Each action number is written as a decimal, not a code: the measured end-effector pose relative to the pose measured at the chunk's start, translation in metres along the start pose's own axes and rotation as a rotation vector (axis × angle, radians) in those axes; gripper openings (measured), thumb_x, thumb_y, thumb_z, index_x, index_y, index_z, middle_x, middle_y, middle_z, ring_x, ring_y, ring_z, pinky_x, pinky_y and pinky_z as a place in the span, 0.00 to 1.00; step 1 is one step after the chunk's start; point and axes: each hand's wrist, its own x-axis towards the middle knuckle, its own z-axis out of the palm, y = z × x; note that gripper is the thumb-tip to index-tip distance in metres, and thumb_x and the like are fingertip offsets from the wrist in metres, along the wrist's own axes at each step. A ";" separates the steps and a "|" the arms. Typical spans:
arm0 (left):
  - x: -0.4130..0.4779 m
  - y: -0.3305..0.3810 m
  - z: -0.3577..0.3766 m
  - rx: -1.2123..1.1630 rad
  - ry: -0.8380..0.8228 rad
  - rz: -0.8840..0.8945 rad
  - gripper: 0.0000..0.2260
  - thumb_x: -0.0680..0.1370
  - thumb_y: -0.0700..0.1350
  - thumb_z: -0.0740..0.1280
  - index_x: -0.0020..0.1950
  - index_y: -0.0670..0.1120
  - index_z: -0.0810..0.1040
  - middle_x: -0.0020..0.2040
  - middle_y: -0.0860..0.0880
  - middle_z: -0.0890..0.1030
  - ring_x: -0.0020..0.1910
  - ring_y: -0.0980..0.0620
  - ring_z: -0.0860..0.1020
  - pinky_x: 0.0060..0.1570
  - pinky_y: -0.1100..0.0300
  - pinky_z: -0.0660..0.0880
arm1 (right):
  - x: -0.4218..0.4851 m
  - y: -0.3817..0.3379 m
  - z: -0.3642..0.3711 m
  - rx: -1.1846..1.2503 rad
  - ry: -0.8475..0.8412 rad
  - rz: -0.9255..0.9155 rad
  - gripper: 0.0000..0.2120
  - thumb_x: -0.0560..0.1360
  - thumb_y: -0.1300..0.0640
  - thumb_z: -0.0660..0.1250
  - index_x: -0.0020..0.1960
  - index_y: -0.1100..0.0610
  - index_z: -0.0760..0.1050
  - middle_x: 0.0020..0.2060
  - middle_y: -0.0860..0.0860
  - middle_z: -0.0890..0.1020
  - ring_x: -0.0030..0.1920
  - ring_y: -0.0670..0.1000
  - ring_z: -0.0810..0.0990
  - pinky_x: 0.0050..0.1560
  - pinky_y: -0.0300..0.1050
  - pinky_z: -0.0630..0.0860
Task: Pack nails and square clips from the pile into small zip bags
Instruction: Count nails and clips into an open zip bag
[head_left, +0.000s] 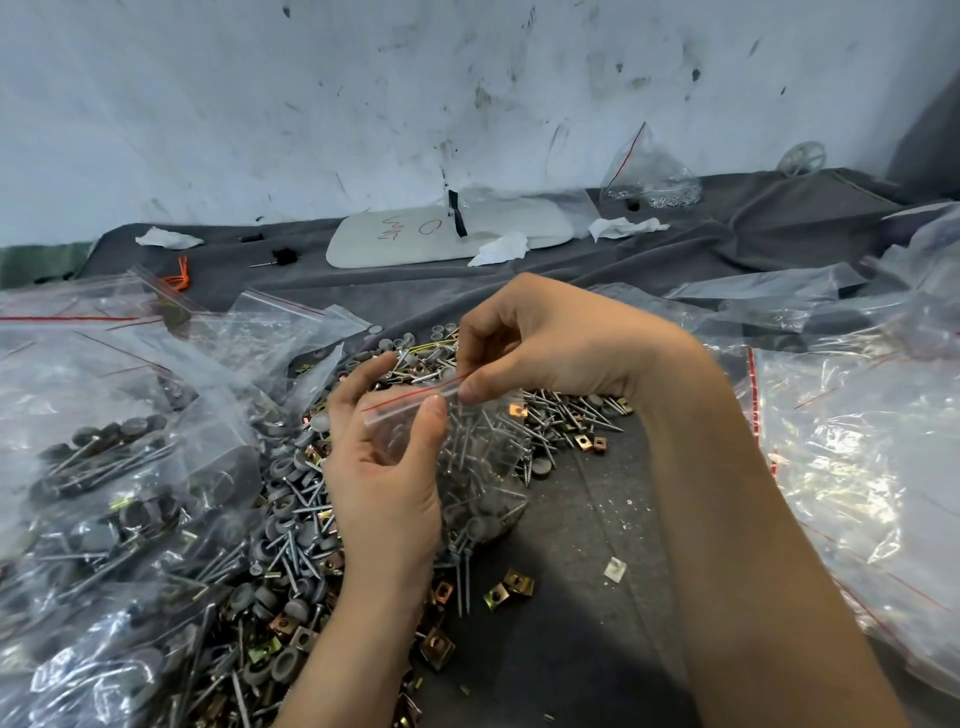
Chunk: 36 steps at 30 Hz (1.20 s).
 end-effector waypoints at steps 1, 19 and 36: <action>0.000 -0.001 0.000 -0.024 0.010 -0.011 0.12 0.72 0.45 0.68 0.50 0.63 0.80 0.59 0.35 0.76 0.47 0.52 0.80 0.45 0.66 0.74 | 0.001 0.000 0.000 -0.007 0.002 -0.007 0.05 0.69 0.60 0.74 0.37 0.54 0.80 0.29 0.48 0.81 0.32 0.43 0.77 0.37 0.42 0.74; -0.001 0.002 0.002 -0.109 0.059 -0.054 0.09 0.72 0.46 0.70 0.44 0.62 0.81 0.61 0.35 0.75 0.45 0.55 0.81 0.42 0.68 0.76 | -0.005 0.009 -0.008 0.007 0.040 0.037 0.08 0.68 0.56 0.76 0.35 0.57 0.78 0.24 0.44 0.76 0.27 0.41 0.71 0.29 0.33 0.65; -0.002 -0.003 0.002 -0.161 0.067 -0.109 0.09 0.73 0.45 0.67 0.53 0.47 0.77 0.46 0.45 0.80 0.41 0.56 0.79 0.41 0.65 0.75 | -0.001 0.007 -0.005 0.088 0.038 0.005 0.05 0.69 0.57 0.75 0.42 0.58 0.82 0.31 0.47 0.81 0.32 0.41 0.74 0.34 0.35 0.69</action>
